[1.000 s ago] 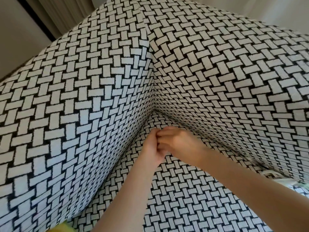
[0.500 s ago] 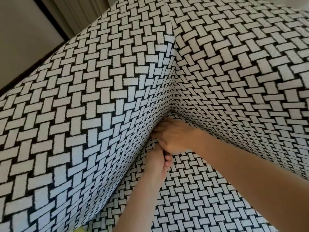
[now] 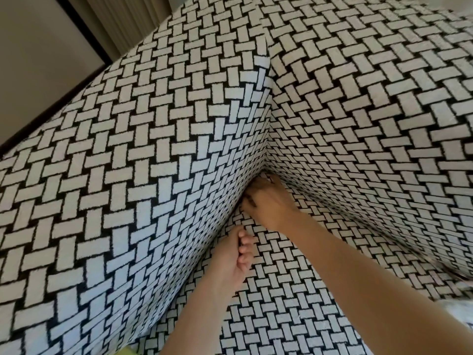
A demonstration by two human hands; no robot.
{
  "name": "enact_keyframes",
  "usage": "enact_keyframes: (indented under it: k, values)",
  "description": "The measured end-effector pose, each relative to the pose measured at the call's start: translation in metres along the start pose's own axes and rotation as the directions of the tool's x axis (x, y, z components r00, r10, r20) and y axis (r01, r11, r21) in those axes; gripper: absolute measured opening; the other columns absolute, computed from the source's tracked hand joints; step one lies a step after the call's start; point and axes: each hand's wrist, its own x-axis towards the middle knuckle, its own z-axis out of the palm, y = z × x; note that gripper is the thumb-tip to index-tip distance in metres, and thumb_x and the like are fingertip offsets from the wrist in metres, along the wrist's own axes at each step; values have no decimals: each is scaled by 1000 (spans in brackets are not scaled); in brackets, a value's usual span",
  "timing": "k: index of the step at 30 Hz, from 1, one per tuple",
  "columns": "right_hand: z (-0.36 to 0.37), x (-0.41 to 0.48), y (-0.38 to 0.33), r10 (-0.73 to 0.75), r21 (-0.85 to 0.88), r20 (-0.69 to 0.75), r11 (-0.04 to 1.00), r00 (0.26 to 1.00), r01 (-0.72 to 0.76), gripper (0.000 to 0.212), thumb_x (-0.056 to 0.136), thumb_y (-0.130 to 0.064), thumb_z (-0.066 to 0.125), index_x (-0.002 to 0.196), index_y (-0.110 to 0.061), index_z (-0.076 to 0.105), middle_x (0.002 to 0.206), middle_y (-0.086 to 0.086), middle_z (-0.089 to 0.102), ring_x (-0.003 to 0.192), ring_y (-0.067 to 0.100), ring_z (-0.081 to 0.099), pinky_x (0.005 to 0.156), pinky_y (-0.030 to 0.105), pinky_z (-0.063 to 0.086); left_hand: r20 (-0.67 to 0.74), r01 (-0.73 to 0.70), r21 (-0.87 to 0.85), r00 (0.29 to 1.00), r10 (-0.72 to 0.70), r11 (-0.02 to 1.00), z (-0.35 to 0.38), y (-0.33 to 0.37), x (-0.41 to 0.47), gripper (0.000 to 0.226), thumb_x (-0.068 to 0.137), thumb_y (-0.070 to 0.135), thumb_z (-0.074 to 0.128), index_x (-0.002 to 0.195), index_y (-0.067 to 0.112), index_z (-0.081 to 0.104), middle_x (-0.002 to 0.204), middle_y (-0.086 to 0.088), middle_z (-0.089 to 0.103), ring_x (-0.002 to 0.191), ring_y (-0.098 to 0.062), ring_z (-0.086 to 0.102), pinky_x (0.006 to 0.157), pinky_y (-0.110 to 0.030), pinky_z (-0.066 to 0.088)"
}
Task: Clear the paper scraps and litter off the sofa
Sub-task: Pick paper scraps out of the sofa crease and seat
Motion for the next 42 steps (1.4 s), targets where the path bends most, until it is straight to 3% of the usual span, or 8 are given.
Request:
enact_keyframes:
  k: [2, 5, 12, 18, 21, 33, 39, 42]
  values:
    - [2, -2, 11, 82, 116, -69, 991, 994, -74, 53, 91, -44, 27, 124, -12, 53, 137, 7, 48, 128, 21, 39, 110, 43, 27, 1, -20, -31, 1000, 20, 999, 5, 1, 0, 40, 99, 22, 35, 60, 15, 39, 38, 7, 38, 25, 0, 29, 23, -9, 22]
    - [-4, -2, 25, 274, 291, 58, 915, 960, -279, 59, 93, -47, 34, 144, -19, 26, 147, 8, 34, 131, 26, 37, 105, 42, 36, -2, -54, -43, 999, 54, 998, 20, -1, 4, 40, 100, 21, 33, 61, 15, 38, 37, 6, 38, 24, 0, 30, 23, -10, 22]
    - [-18, -9, 37, 467, 318, 172, 807, 867, -497, 55, 95, -48, 27, 123, -8, 54, 125, 15, 56, 113, 29, 52, 96, 34, 43, 51, -37, 77, 998, 33, 996, 38, -5, 8, 39, 100, 20, 32, 62, 15, 39, 38, 6, 38, 25, -1, 31, 24, -10, 24]
    - [-15, -42, 63, 549, 329, 249, 727, 798, -603, 64, 93, -57, 25, 127, -10, 53, 130, 13, 54, 118, 27, 50, 100, 33, 40, 31, -3, 91, 1000, 0, 996, 36, -19, -7, 40, 101, 23, 32, 62, 14, 39, 37, 6, 37, 25, -2, 31, 24, -10, 23]
    - [-15, -54, 65, 590, 254, 229, 731, 774, -633, 71, 92, -60, 20, 135, -10, 45, 138, 11, 47, 127, 28, 43, 106, 35, 35, 20, 8, 140, 1000, -11, 990, 43, -30, -10, 39, 100, 19, 34, 62, 14, 39, 38, 6, 36, 25, -2, 30, 24, -11, 23]
    - [-7, -140, 92, 614, 66, -33, 788, 788, -612, 64, 94, -56, 17, 114, -11, 59, 108, 10, 65, 105, 30, 61, 87, 37, 48, 69, 72, 227, 994, -89, 971, 79, -80, -8, 40, 100, 21, 33, 61, 14, 39, 38, 5, 36, 24, -3, 29, 24, -11, 22]
    - [-16, -169, 102, 628, 9, 112, 774, 770, -633, 58, 96, -52, 14, 115, -19, 58, 95, 6, 63, 81, 25, 56, 67, 32, 38, 96, 72, 277, 990, -102, 958, 98, -102, -16, 40, 101, 22, 32, 63, 15, 40, 37, 6, 36, 25, -3, 28, 25, -11, 20]
    - [-17, -176, 100, 660, -189, 102, 748, 744, -637, 73, 96, -54, 8, 107, -6, 62, 94, 12, 66, 82, 24, 58, 70, 29, 39, 88, 84, 311, 989, -116, 947, 102, -110, -19, 39, 100, 22, 34, 62, 15, 40, 38, 7, 37, 25, -3, 28, 25, -11, 20]
